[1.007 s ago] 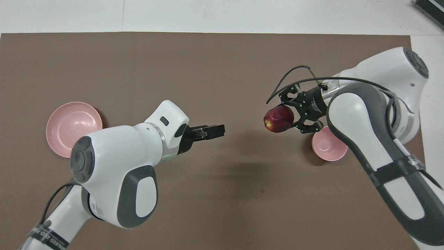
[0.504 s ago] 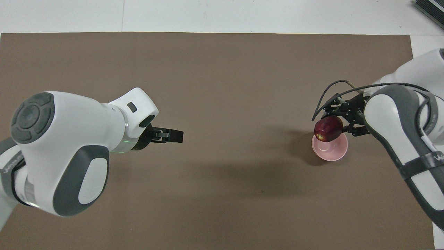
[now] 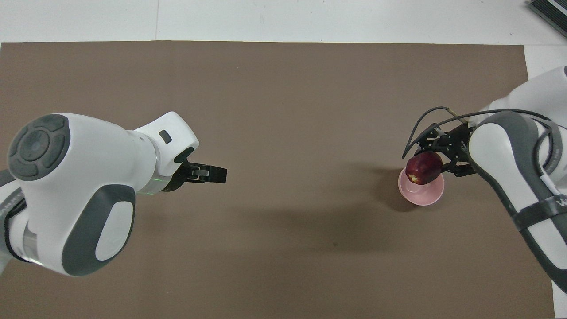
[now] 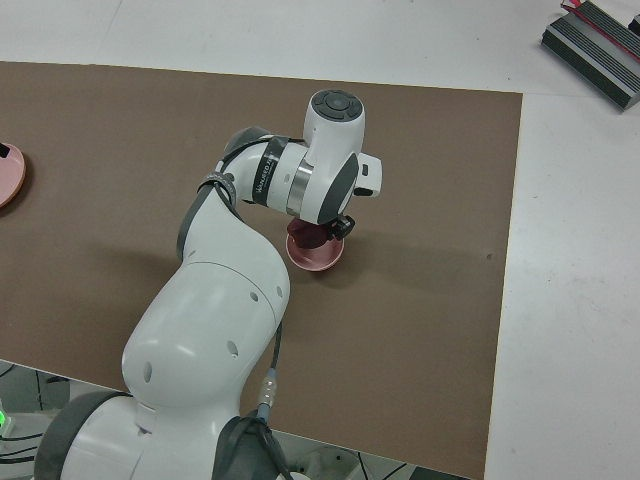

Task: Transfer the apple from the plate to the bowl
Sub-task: 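Open the right gripper to drop the apple into the pink bowl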

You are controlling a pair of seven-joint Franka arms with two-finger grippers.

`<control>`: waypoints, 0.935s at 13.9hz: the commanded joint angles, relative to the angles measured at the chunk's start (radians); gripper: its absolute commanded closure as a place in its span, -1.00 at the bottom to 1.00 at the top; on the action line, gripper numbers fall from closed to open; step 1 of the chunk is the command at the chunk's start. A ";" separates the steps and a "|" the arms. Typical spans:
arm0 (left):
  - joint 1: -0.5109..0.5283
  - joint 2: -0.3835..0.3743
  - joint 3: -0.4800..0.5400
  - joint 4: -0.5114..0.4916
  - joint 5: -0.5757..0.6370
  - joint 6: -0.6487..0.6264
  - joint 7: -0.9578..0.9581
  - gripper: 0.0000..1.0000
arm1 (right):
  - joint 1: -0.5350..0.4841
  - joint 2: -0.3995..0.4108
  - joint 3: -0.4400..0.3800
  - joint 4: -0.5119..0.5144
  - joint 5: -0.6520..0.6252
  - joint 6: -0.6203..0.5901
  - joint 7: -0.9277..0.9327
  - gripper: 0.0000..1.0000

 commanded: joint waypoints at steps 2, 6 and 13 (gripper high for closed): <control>0.006 -0.002 0.002 0.040 0.062 -0.051 0.025 -1.00 | -0.002 -0.035 0.008 0.100 -0.071 -0.092 -0.028 -1.00; 0.060 0.008 0.032 0.106 0.141 -0.059 0.103 -1.00 | 0.011 -0.063 0.014 0.234 -0.148 -0.182 -0.242 -1.00; 0.039 0.080 0.204 0.327 0.132 -0.272 0.313 -1.00 | 0.012 -0.141 0.024 0.471 -0.191 -0.464 -0.401 -1.00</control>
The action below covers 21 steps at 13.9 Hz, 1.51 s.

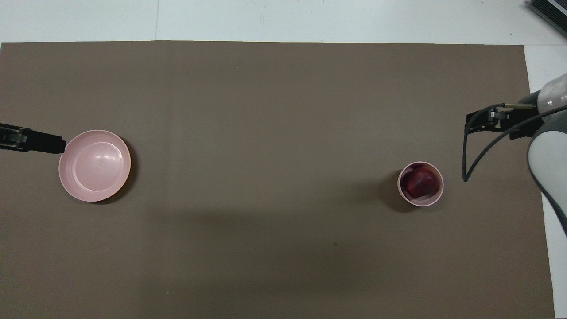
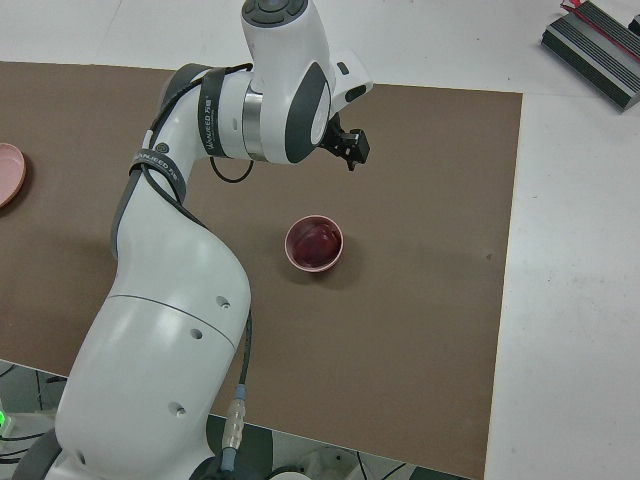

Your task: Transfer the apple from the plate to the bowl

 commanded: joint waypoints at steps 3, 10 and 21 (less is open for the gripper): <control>-0.048 0.064 0.080 0.138 0.000 -0.119 0.026 -1.00 | -0.002 -0.082 0.005 0.050 -0.004 -0.157 -0.013 -1.00; -0.043 0.034 0.094 0.124 0.000 -0.139 0.038 -1.00 | -0.005 -0.119 0.002 0.049 0.015 -0.205 -0.016 -1.00; -0.043 0.034 0.094 0.121 0.000 -0.134 0.029 -1.00 | 0.095 -0.118 -0.070 0.049 -0.011 -0.185 -0.011 -1.00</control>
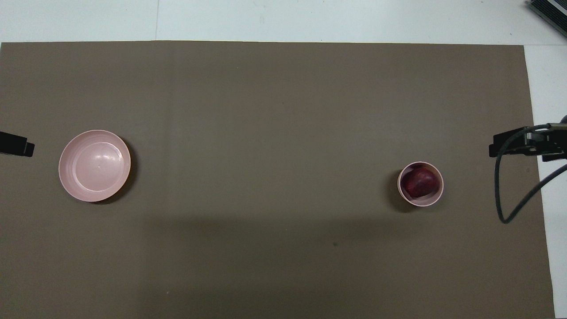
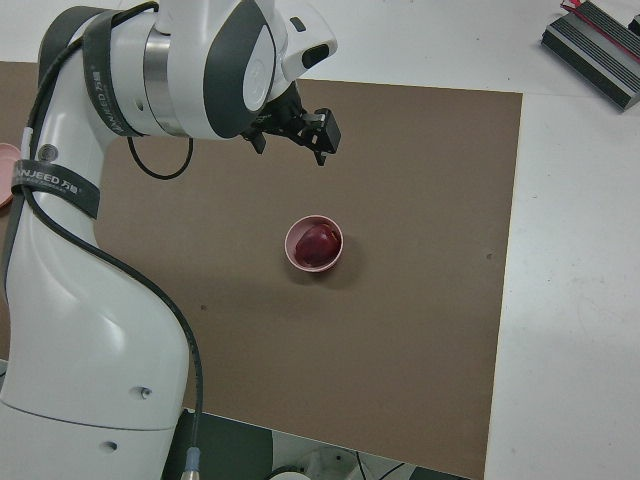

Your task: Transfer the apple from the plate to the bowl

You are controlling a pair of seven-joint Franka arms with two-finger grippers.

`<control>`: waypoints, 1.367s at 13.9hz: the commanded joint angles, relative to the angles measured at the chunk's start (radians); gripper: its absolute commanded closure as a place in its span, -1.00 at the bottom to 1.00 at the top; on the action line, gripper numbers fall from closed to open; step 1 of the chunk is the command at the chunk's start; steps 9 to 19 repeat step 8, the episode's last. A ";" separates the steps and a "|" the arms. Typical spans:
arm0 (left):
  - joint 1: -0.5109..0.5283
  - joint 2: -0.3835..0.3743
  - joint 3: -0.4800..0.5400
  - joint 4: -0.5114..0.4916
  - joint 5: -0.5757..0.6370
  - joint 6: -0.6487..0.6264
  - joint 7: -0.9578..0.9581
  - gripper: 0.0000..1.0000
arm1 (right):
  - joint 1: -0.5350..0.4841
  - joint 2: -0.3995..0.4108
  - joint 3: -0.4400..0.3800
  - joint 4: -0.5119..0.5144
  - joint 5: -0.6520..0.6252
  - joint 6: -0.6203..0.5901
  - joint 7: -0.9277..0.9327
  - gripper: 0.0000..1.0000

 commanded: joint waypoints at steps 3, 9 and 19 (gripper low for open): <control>-0.012 -0.005 0.011 0.005 0.001 -0.022 -0.002 -1.00 | 0.007 -0.007 -0.003 -0.005 -0.004 -0.006 -0.010 -1.00; -0.015 -0.005 0.010 0.005 0.001 -0.020 -0.002 -1.00 | -0.006 -0.007 -0.005 -0.005 0.006 -0.006 -0.010 -1.00; -0.015 -0.005 0.010 0.005 0.001 -0.020 -0.002 -1.00 | -0.006 -0.007 -0.005 -0.005 0.006 -0.006 -0.010 -1.00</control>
